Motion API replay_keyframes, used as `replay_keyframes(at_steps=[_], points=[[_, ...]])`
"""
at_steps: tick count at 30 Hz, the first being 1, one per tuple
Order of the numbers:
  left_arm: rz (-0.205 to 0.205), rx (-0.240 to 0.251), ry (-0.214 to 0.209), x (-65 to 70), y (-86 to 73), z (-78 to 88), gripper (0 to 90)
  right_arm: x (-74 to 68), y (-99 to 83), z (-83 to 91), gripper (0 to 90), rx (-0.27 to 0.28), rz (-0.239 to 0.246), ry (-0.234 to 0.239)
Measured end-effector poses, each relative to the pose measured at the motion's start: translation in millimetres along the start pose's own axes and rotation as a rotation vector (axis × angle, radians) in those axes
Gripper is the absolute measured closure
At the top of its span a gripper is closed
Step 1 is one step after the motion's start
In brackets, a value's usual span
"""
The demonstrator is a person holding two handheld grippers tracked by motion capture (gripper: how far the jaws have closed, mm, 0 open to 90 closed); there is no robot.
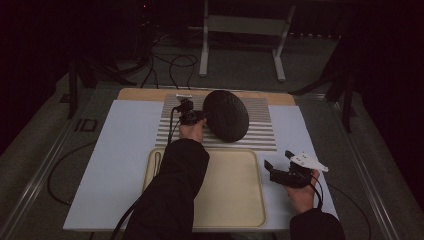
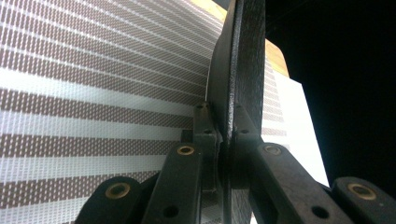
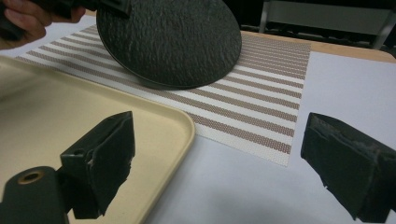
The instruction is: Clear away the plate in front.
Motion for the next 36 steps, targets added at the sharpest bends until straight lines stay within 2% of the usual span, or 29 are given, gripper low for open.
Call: replay_keyframes(at_steps=[4,11,29,32,36], points=[[0.012,0.006,0.006,0.8,1.7,2.1,86.5,0.1,-0.2,0.0,10.1,-0.001,0.000,0.000],[0.036,0.007,-0.018,-2.7,1.4,4.9,86.5,1.0,-0.7,0.1,10.1,-0.004,0.002,-0.004],[0.023,0.000,-0.086,8.7,8.0,25.2,86.4,0.9,-0.9,-0.1,10.0,-0.004,0.002,-0.007],[0.039,-0.001,-0.107,10.0,8.4,28.9,86.4,0.9,-0.9,0.0,10.0,-0.004,0.002,-0.007],[0.034,-0.001,-0.108,13.3,9.1,33.2,86.4,1.0,-1.0,0.0,10.0,-0.005,0.002,-0.009]])
Point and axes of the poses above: each handheld gripper's, and its own axes: z roughly backward along the jaws, y roughly out of its top, x roughly to its right, the point moved 6 cm from there along -z, roughly forward along the jaws
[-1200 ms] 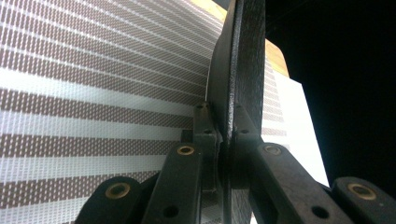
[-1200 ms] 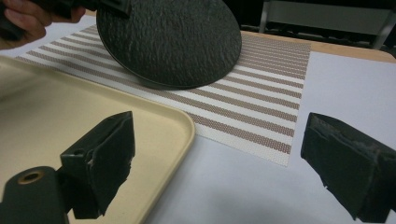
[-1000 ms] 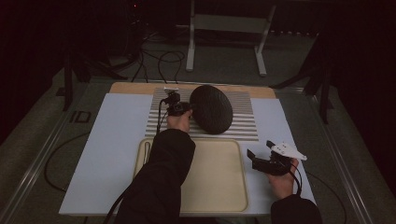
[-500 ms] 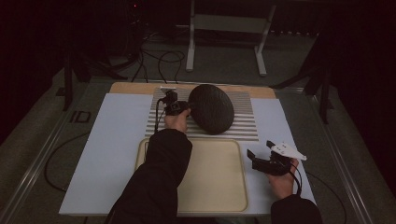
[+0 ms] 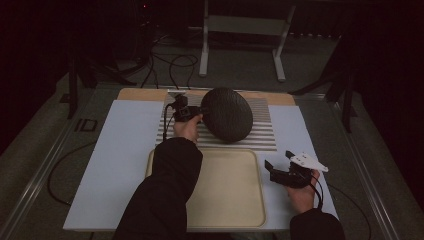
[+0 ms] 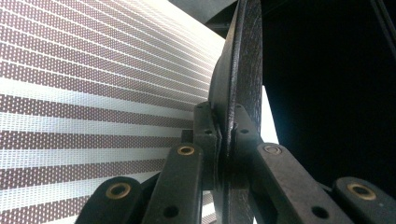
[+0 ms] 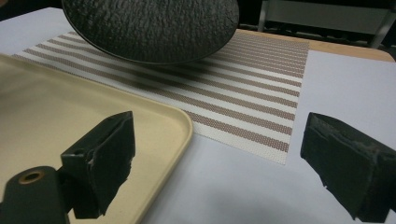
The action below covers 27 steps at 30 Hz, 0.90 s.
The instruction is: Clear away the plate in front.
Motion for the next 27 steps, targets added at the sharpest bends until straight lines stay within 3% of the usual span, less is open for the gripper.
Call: replay_keyframes(at_steps=[17,27], points=[[-0.023,-0.007,-0.038,8.4,5.1,15.6,86.3,1.0,0.1,0.2,10.2,0.001,-0.004,-0.011],[-0.032,-0.012,-0.063,12.2,5.4,21.4,86.3,4.0,4.3,4.7,7.4,0.030,-0.038,-0.005]])
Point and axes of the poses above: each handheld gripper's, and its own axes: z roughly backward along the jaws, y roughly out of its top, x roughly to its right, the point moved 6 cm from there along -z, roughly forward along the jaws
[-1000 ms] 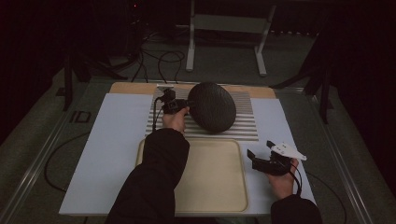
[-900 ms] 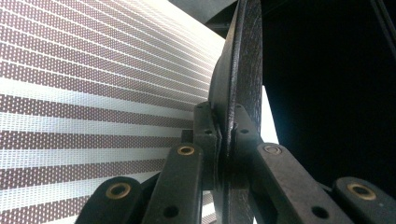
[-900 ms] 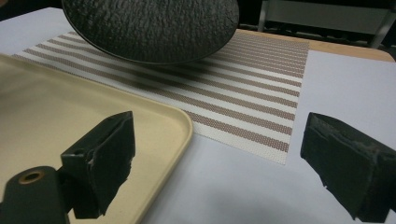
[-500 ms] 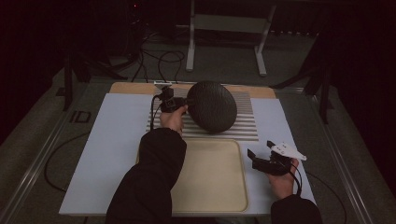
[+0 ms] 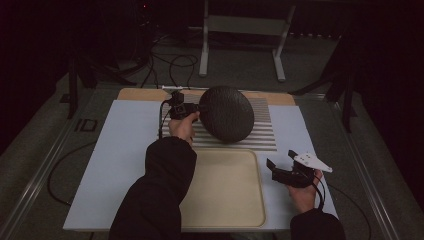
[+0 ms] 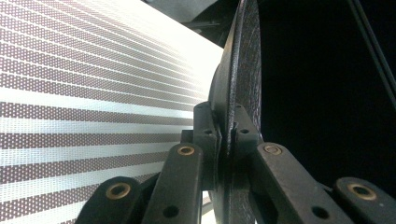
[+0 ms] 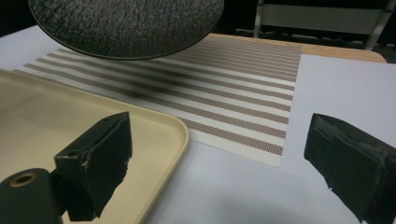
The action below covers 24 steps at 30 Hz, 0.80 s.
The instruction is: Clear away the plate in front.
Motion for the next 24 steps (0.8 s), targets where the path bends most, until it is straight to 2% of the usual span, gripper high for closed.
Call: replay_keyframes(at_steps=[15,20,24], points=[[-0.023,0.004,-0.025,5.9,-0.6,14.4,86.3,-2.4,-1.4,-1.4,7.4,-0.013,0.010,0.007],[-0.030,0.001,-0.011,7.0,-0.6,20.0,86.3,-2.3,-1.8,-1.9,7.4,-0.014,0.014,0.003],[-0.024,0.001,-0.018,5.5,-1.4,23.7,86.3,-2.5,-2.1,-2.1,7.4,-0.018,0.014,0.003]])
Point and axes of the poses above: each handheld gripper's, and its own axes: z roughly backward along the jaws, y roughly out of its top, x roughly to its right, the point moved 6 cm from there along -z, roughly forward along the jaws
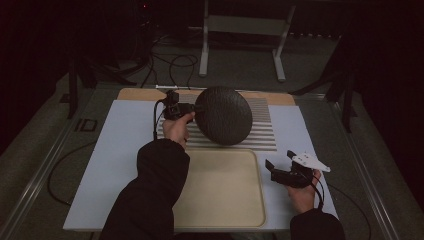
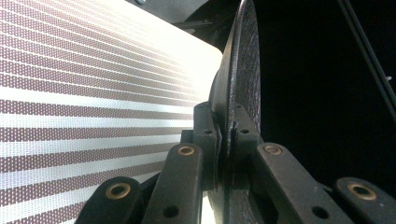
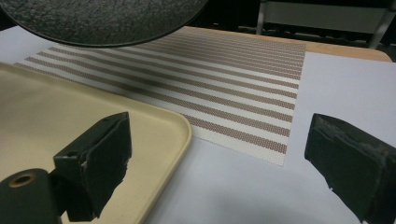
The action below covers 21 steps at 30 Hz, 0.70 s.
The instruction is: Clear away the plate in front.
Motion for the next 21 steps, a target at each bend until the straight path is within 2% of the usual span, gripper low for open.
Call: replay_keyframes(at_steps=[16,21], points=[[0.037,-0.026,0.024,-21.6,-12.1,5.1,86.3,-0.9,-1.0,-1.1,7.5,-0.009,0.004,0.003],[0.039,-0.033,0.018,-26.8,-15.9,7.7,86.3,-1.2,-1.5,-1.6,7.4,-0.014,0.009,0.004]])
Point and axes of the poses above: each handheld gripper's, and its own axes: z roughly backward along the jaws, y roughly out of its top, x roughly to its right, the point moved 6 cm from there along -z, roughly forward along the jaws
